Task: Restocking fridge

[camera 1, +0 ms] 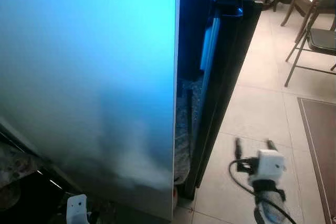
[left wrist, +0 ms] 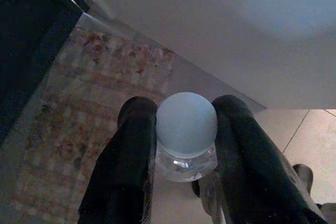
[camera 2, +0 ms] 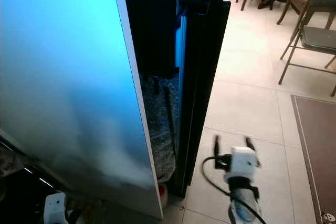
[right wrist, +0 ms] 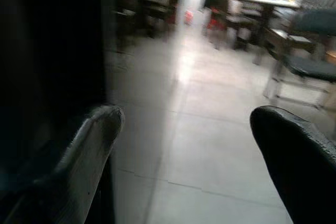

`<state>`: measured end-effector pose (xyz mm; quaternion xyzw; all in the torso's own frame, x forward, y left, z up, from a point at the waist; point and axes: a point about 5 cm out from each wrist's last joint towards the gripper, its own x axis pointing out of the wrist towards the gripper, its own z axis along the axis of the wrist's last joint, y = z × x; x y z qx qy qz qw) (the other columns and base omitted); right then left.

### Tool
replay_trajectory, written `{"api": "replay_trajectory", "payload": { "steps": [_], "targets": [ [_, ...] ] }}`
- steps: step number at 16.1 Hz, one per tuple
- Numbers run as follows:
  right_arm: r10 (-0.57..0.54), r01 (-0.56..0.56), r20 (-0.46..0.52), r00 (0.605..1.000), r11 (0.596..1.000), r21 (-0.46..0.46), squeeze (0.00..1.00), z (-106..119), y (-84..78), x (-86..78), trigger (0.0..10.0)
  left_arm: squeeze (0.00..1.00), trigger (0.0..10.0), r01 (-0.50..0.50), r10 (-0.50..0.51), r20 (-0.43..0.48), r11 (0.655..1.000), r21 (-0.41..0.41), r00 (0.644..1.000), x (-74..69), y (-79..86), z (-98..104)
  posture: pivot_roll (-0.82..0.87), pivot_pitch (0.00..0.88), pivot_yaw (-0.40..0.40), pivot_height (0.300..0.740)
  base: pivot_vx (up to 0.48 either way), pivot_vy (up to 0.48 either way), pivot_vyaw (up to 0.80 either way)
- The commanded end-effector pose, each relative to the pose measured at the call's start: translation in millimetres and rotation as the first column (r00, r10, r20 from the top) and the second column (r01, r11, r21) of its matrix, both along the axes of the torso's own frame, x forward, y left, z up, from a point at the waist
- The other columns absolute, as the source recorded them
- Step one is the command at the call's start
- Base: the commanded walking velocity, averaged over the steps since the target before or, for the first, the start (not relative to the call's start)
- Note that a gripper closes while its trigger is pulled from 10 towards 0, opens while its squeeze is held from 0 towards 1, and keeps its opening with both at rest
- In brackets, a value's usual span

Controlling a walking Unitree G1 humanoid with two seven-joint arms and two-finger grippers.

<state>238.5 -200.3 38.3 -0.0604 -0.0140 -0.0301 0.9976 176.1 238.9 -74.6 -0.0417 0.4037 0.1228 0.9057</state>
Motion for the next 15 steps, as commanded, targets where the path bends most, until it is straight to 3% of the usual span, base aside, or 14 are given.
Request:
{"api": "replay_trajectory", "payload": {
  "steps": [1, 3, 5, 11, 15],
  "targets": [
    [0.078, -0.078, 0.008, 0.997, 0.997, 0.013, 0.0, 7.1, 8.2, -0.8, 10.0, 0.0, 10.0, -0.004, 0.004, -0.008, 1.0, 0.016, 1.0, -2.3, 3.5, -0.2, -0.1, 0.0, 0.039, 0.74, 0.0, 0.0, 0.0],
    [0.167, -0.167, -0.004, 0.986, 0.986, 0.007, 0.0, 10.3, 13.3, -4.8, 10.0, 0.0, 10.0, -0.005, 0.005, -0.01, 1.0, 0.017, 1.0, -2.4, 3.4, -0.3, -0.1, 0.0, 0.038, 0.74, 0.0, 0.0, 0.0],
    [0.183, -0.183, -0.007, 0.983, 0.983, 0.021, 0.0, 14.3, 12.0, -6.3, 10.0, 0.0, 10.0, -0.005, 0.006, -0.012, 1.0, 0.017, 1.0, -2.3, 3.5, -0.4, -0.1, 0.0, 0.037, 0.74, 0.0, 0.0, 0.0],
    [0.252, -0.253, 0.015, 0.968, 0.967, 0.014, 0.0, 32.4, 14.7, 16.2, 10.0, 0.0, 10.0, -0.005, 0.005, -0.007, 1.0, 0.015, 1.0, -1.4, 2.8, 0.0, -0.1, 0.0, 0.035, 0.74, 0.0, 0.0, 0.0],
    [0.309, -0.308, -0.008, 0.951, 0.951, 0.038, 0.0, 32.4, 18.9, 17.5, 10.0, 0.0, 10.0, -0.012, 0.012, -0.005, 1.0, 0.012, 1.0, -1.7, 2.3, -0.3, -0.09, 0.0, 0.028, 0.74, 0.0, 0.0, 0.0]
  ]
}}
